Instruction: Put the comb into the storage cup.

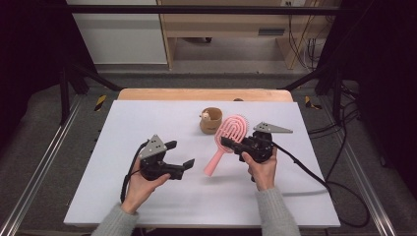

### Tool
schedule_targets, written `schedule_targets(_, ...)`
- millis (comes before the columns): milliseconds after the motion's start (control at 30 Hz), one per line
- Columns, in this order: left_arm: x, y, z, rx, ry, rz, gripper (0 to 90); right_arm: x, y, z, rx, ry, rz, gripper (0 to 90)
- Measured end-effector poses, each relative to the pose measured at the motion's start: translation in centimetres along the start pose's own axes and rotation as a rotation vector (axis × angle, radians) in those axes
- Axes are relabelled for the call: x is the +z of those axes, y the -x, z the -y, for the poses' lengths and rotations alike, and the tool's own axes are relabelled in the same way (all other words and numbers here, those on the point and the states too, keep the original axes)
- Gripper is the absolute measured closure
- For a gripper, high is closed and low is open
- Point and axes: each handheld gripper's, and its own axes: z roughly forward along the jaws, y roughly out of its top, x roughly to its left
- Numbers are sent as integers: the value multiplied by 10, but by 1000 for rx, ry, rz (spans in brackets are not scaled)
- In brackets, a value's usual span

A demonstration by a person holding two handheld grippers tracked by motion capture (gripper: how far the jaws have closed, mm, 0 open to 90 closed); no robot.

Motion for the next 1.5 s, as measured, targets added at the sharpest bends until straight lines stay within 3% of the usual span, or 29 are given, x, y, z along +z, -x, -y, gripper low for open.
schedule_targets(400,-30,-29,23,-13,8,-75,37,-4,2,-7,-6,3,16,628)
schedule_targets(600,-45,-42,34,-24,15,-123,21,-5,0,-15,-28,7,31,627)
schedule_targets(733,-53,-49,43,-32,20,-134,21,-4,-3,-21,-48,9,42,627)
schedule_targets(1067,-69,-61,61,-33,4,-170,20,-1,-4,-34,-73,19,64,627)
schedule_targets(1500,-75,-68,73,-42,-5,-186,20,2,-6,-50,-104,33,95,627)
